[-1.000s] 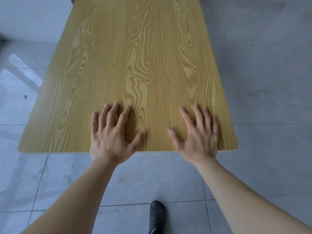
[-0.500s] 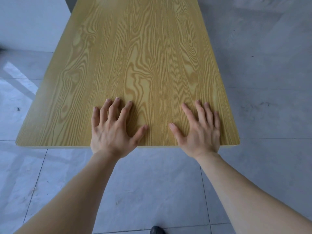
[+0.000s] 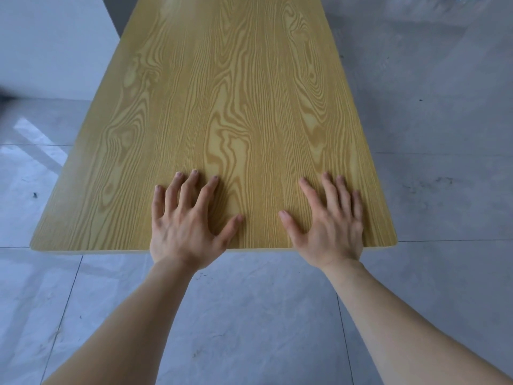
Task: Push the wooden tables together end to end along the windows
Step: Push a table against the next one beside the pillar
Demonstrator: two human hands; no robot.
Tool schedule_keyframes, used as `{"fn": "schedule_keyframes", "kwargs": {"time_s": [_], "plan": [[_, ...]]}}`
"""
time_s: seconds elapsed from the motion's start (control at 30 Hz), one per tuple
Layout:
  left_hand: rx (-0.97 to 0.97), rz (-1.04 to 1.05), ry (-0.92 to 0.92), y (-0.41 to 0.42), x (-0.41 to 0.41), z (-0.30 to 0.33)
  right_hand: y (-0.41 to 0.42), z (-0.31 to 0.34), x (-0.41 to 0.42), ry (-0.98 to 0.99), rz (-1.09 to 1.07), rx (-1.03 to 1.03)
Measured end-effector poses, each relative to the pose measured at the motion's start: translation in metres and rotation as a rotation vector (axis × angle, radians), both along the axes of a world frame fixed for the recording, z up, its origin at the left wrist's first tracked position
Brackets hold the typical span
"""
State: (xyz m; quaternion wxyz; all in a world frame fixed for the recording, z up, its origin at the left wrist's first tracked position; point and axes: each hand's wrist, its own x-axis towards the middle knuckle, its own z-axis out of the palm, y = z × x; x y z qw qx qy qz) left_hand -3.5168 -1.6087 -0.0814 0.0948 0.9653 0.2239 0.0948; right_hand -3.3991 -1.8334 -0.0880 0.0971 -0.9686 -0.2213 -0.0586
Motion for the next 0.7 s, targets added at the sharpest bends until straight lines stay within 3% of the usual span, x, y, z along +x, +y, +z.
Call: {"fn": "schedule_keyframes", "kwargs": {"time_s": [0.17, 0.3, 0.7], "plan": [[-0.042, 0.005, 0.005, -0.004, -0.005, 0.013, 0.000, 0.013, -0.003, 0.076, 0.011, -0.056], [-0.065, -0.008, -0.022, -0.009, -0.010, 0.058, -0.002, 0.055, -0.011, 0.135, 0.061, -0.026], [-0.025, -0.134, -0.225, 0.004, 0.005, 0.295, -0.006, 0.305, -0.014, -0.008, 0.022, 0.024]]}}
